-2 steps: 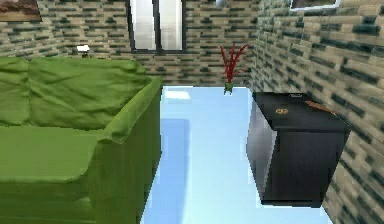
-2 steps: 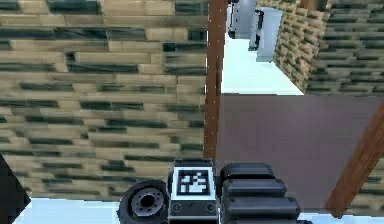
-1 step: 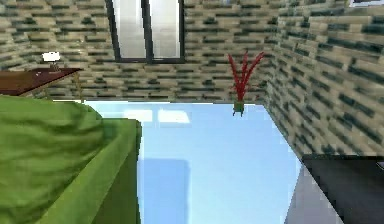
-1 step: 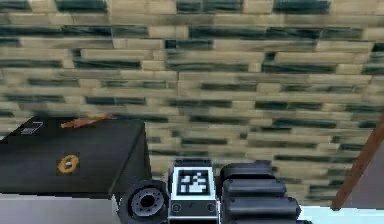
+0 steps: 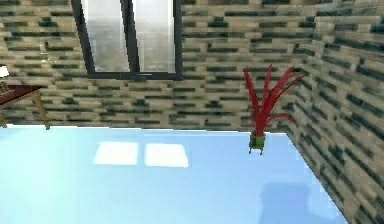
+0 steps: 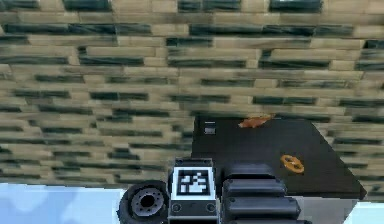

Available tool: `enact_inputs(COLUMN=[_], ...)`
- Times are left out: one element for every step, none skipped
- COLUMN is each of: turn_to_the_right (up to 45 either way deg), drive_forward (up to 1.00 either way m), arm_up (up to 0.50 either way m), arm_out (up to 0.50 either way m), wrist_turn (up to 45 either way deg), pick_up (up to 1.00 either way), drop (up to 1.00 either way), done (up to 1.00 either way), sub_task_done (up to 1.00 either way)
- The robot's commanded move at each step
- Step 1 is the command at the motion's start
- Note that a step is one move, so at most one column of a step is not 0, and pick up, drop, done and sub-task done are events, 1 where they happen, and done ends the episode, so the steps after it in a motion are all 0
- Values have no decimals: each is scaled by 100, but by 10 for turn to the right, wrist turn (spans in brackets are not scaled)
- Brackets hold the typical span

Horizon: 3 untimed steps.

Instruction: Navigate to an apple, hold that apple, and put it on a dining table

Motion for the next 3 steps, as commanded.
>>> enact_inputs(turn_to_the_right=[60, 0, -420], drive_forward=[0, 30, 0], arm_up=[0, 0, 0], arm_out=[0, 0, 0], wrist_turn=[0, 0, 0], pick_up=[0, 0, 0], drop=[0, 0, 0], done=[0, 0, 0], sub_task_done=[0, 0, 0])
